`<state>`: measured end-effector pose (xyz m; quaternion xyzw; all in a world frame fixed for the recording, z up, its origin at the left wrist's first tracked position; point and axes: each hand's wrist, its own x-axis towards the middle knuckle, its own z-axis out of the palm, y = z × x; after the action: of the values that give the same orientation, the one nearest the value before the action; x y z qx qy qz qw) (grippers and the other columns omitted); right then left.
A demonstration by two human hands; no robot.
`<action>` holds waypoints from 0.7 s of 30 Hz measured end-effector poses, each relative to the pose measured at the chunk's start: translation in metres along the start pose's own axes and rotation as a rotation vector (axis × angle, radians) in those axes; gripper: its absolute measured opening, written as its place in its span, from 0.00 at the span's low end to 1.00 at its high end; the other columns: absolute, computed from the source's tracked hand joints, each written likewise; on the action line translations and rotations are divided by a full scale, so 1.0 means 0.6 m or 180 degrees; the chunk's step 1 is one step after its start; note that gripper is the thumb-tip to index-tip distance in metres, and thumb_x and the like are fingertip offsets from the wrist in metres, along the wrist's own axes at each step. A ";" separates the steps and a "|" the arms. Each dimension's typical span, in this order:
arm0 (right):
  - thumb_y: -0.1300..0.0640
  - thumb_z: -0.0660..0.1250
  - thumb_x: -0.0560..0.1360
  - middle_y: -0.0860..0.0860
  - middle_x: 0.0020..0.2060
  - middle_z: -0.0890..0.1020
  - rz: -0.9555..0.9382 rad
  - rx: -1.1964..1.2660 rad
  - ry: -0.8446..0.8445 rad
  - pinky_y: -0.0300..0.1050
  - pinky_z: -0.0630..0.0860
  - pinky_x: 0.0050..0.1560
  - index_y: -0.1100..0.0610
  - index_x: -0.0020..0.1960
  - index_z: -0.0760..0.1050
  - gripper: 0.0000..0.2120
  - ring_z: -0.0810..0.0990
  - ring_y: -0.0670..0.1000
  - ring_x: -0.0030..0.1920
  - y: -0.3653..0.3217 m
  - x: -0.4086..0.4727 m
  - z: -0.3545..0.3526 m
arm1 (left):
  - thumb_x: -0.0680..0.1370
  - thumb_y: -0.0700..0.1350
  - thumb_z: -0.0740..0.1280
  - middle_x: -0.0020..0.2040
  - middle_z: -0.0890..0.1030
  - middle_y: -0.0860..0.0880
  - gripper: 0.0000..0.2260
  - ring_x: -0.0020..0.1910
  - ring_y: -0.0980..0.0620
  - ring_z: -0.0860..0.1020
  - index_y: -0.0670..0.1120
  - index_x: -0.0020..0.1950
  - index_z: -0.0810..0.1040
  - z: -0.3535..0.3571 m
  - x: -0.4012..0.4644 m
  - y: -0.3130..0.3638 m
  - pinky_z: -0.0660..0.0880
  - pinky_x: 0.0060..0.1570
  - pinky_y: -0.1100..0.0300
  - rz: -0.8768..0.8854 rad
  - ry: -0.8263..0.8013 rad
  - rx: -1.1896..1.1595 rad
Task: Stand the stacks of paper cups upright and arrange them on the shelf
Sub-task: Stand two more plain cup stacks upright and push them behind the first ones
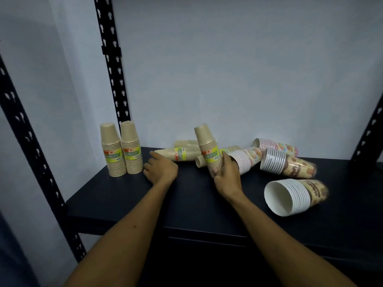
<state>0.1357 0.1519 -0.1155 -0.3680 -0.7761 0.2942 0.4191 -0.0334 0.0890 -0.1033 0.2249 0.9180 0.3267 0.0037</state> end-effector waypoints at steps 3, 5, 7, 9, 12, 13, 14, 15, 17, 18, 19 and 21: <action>0.66 0.63 0.74 0.60 0.60 0.72 0.0170 -0.0113 0.0018 0.41 0.65 0.53 0.59 0.68 0.66 0.23 0.72 0.58 0.59 0.005 0.006 0.005 | 0.79 0.53 0.58 0.73 0.65 0.38 0.32 0.72 0.39 0.62 0.37 0.77 0.52 -0.001 0.016 0.014 0.58 0.69 0.46 -0.0317 0.0121 -0.0154; 0.66 0.63 0.74 0.59 0.60 0.73 0.0271 -0.0157 0.0044 0.41 0.66 0.52 0.60 0.66 0.67 0.21 0.73 0.58 0.59 0.007 0.007 0.006 | 0.79 0.58 0.55 0.72 0.67 0.38 0.33 0.71 0.40 0.63 0.37 0.76 0.55 0.002 0.028 0.016 0.60 0.68 0.45 -0.0386 0.0180 -0.0092; 0.67 0.63 0.74 0.58 0.59 0.75 0.0265 -0.0134 0.0040 0.40 0.66 0.53 0.60 0.65 0.68 0.20 0.74 0.58 0.59 0.009 0.008 0.005 | 0.78 0.62 0.54 0.70 0.69 0.38 0.33 0.69 0.40 0.64 0.38 0.74 0.60 0.007 0.039 0.016 0.62 0.66 0.45 -0.0440 0.0221 -0.0016; 0.67 0.63 0.74 0.57 0.58 0.77 0.0267 -0.0077 0.0029 0.40 0.67 0.53 0.59 0.65 0.68 0.20 0.75 0.56 0.59 0.009 0.009 0.004 | 0.78 0.64 0.53 0.68 0.71 0.38 0.32 0.67 0.39 0.66 0.40 0.71 0.65 0.013 0.048 0.019 0.63 0.64 0.45 -0.0496 0.0228 -0.0017; 0.65 0.64 0.73 0.56 0.57 0.77 0.0231 -0.0056 0.0040 0.43 0.70 0.54 0.58 0.65 0.68 0.20 0.75 0.56 0.58 0.010 0.011 0.007 | 0.78 0.62 0.56 0.65 0.73 0.37 0.28 0.66 0.37 0.67 0.41 0.67 0.67 0.020 0.052 0.024 0.62 0.64 0.45 -0.0634 0.0286 -0.0410; 0.65 0.64 0.73 0.56 0.57 0.77 0.0202 -0.0043 0.0062 0.44 0.71 0.55 0.58 0.65 0.68 0.20 0.75 0.55 0.57 0.011 0.012 0.007 | 0.78 0.60 0.58 0.65 0.73 0.37 0.26 0.66 0.37 0.67 0.41 0.66 0.66 0.021 0.050 0.026 0.61 0.64 0.45 -0.0654 0.0345 -0.0609; 0.64 0.64 0.73 0.55 0.56 0.78 0.0174 -0.0022 0.0085 0.45 0.71 0.56 0.58 0.64 0.69 0.19 0.75 0.55 0.57 0.010 0.012 0.006 | 0.78 0.58 0.59 0.65 0.73 0.37 0.25 0.66 0.36 0.67 0.41 0.66 0.65 0.022 0.049 0.024 0.61 0.64 0.45 -0.0631 0.0410 -0.0816; 0.64 0.65 0.73 0.55 0.56 0.78 0.0141 -0.0005 0.0107 0.46 0.72 0.57 0.58 0.63 0.70 0.19 0.75 0.55 0.57 0.009 0.010 0.004 | 0.79 0.56 0.61 0.65 0.73 0.37 0.23 0.66 0.36 0.68 0.41 0.66 0.64 0.020 0.045 0.022 0.61 0.65 0.45 -0.0582 0.0460 -0.1056; 0.65 0.66 0.72 0.54 0.53 0.78 0.0055 0.0023 0.0130 0.48 0.73 0.56 0.57 0.61 0.70 0.17 0.76 0.54 0.55 0.006 0.007 0.000 | 0.79 0.50 0.63 0.63 0.75 0.39 0.20 0.63 0.38 0.72 0.42 0.65 0.64 0.010 0.039 0.017 0.65 0.64 0.48 -0.0540 0.0520 -0.1836; 0.65 0.66 0.72 0.54 0.52 0.78 0.0027 0.0049 0.0118 0.48 0.73 0.55 0.57 0.60 0.71 0.17 0.76 0.54 0.54 0.005 0.005 -0.002 | 0.79 0.47 0.64 0.61 0.76 0.41 0.17 0.60 0.40 0.74 0.42 0.64 0.64 0.001 0.034 0.015 0.68 0.60 0.51 -0.0536 0.0510 -0.2324; 0.65 0.66 0.72 0.54 0.52 0.79 0.0029 0.0069 0.0087 0.49 0.74 0.54 0.57 0.60 0.71 0.16 0.77 0.54 0.53 0.003 0.003 -0.004 | 0.79 0.43 0.64 0.59 0.76 0.42 0.15 0.57 0.43 0.76 0.42 0.63 0.65 -0.008 0.029 0.015 0.70 0.56 0.55 -0.0512 0.0505 -0.2756; 0.64 0.66 0.73 0.55 0.52 0.80 0.0114 0.0068 0.0013 0.49 0.74 0.54 0.57 0.60 0.71 0.16 0.78 0.55 0.53 0.001 0.001 -0.005 | 0.78 0.39 0.65 0.57 0.76 0.43 0.13 0.53 0.45 0.77 0.42 0.61 0.67 -0.030 0.018 0.014 0.71 0.50 0.58 -0.0270 0.0595 -0.3131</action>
<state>0.1380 0.1532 -0.1139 -0.3780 -0.7653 0.3093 0.4192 -0.0426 0.0887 -0.0823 0.1289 0.6600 0.7390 0.0404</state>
